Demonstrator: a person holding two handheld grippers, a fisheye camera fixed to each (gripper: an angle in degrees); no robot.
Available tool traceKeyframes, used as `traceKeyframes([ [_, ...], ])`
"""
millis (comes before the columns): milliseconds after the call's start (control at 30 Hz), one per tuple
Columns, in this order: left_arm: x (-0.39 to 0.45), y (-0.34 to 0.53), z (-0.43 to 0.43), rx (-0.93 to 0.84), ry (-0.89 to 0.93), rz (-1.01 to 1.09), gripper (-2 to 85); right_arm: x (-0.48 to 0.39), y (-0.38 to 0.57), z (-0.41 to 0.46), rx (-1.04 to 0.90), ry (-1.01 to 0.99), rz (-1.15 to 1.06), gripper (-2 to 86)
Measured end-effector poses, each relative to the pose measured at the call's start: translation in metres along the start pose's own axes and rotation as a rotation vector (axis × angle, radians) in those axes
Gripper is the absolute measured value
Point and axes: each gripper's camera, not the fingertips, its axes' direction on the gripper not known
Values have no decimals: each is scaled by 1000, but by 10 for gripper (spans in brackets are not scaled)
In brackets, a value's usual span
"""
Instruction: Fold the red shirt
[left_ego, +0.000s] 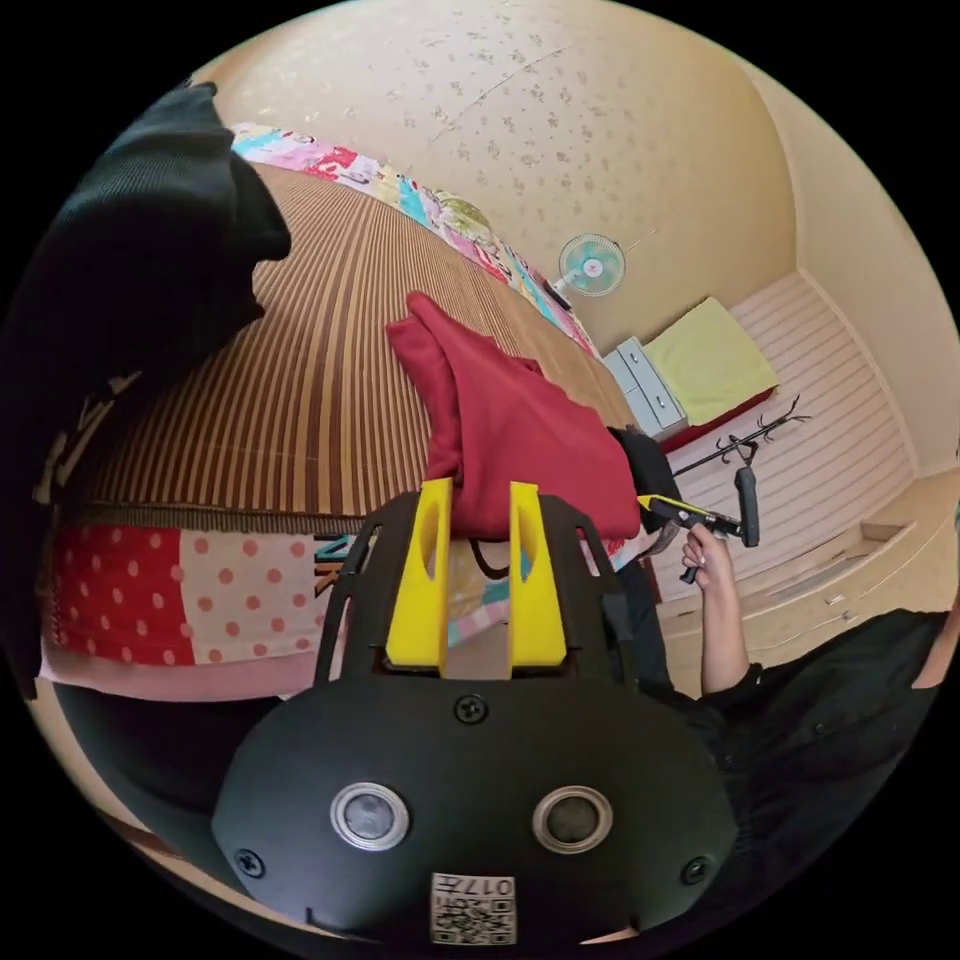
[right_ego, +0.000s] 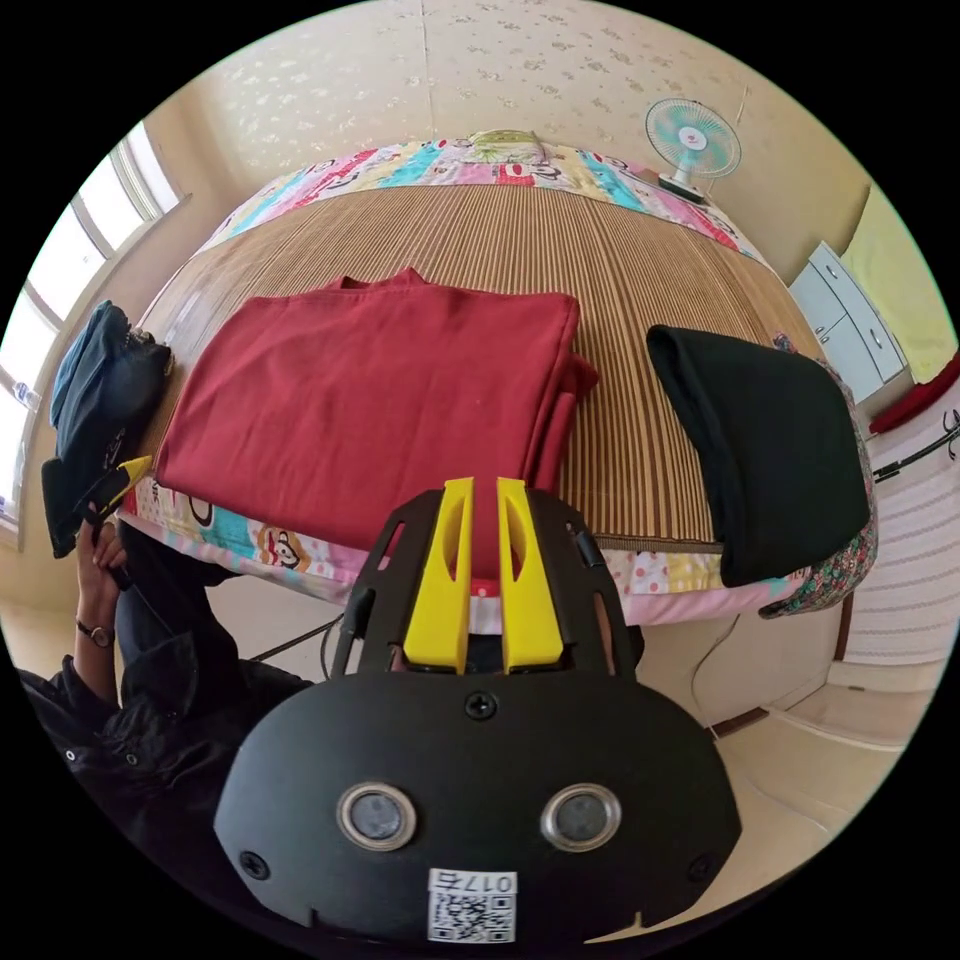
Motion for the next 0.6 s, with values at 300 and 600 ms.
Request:
traceKeyframes([
  [300, -33, 5, -10, 44, -75, -194, 130, -43, 9, 41, 73, -128, -111, 72],
  [600, -53, 6, -39, 81, -1, -245, 81, -4, 14, 111, -66, -113, -4, 60],
])
